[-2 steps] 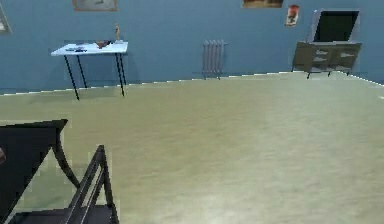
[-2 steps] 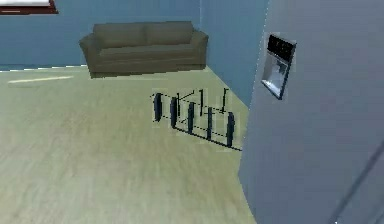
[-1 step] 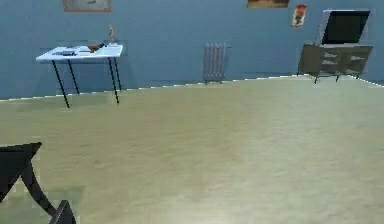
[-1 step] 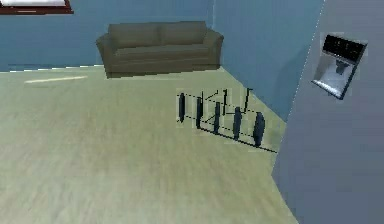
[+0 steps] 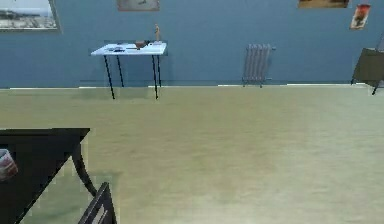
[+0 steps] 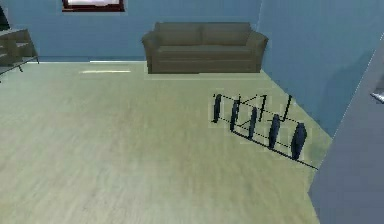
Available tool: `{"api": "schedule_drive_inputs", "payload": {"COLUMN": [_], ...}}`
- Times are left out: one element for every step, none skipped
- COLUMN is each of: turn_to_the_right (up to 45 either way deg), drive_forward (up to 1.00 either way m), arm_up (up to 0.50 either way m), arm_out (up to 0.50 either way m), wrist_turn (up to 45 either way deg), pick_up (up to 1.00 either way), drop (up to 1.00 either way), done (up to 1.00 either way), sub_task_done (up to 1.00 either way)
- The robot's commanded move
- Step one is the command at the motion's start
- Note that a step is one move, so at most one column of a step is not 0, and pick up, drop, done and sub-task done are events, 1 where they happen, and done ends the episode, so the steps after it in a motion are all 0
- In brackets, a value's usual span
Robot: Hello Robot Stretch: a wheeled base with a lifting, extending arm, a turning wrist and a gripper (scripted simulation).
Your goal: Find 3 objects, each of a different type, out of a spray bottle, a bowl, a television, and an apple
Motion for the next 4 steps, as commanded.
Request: {"api": "schedule_drive_inputs", "payload": {"turn_to_the_right": [0.0, -45.0, -6.0, 0.0], "drive_forward": [0.7, 0.0, 0.0, 0.4], "arm_up": [0.0, 0.0, 0.0, 0.0], "arm_out": [0.0, 0.0, 0.0, 0.0], "wrist_turn": [0.0, 0.0, 0.0, 0.0], "pick_up": [0.0, 0.0, 0.0, 0.0], "drop": [0.0, 0.0, 0.0, 0.0], "done": [0.0, 0.0, 0.0, 0.0], "sub_task_done": [0.0, 0.0, 0.0, 0.0]}}
